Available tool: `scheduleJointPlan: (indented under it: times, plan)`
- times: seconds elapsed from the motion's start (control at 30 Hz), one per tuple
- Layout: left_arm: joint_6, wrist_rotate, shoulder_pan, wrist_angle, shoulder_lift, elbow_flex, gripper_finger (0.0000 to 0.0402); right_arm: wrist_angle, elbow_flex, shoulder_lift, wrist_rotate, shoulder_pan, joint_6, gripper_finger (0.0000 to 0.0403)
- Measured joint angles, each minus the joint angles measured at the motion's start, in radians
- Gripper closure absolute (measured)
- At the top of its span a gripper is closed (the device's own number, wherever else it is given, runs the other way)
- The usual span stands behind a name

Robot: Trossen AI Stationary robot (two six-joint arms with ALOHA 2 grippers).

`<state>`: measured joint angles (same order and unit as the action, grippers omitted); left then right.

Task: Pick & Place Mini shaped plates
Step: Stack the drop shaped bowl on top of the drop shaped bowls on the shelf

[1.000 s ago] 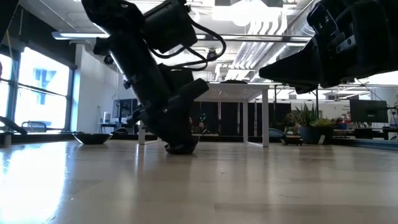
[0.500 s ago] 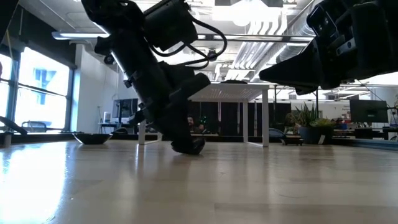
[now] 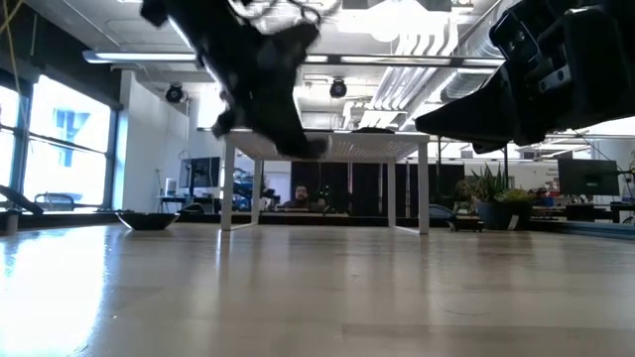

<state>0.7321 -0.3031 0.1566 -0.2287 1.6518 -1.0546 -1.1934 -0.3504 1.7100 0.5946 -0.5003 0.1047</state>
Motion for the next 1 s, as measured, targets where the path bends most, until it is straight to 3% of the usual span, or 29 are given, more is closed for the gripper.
scheduleJointPlan:
  times: [0.23, 0.4, 0.7, 1.0]
  plan:
    - [-0.069, 0.008, -0.111, -0.13, -0.246, 0.0, 0.04, 0.001, 0.0, 0.0, -0.002, 0.0, 0.001, 0.0401]
    - [-0.173, 0.098, -0.271, -0.137, -0.357, 0.0, 0.04, 0.001, 0.0, 0.0, -0.001, 0.0, 0.003, 0.04]
    - [-0.279, 0.28, -0.567, -0.103, -0.358, 0.0, 0.04, 0.0, 0.0, 0.0, 0.0, 0.0, 0.003, 0.04]
    - [-0.33, 0.423, -0.716, -0.066, -0.351, 0.0, 0.0401, 0.0, 0.0, 0.0, 0.0, 0.0, 0.003, 0.04]
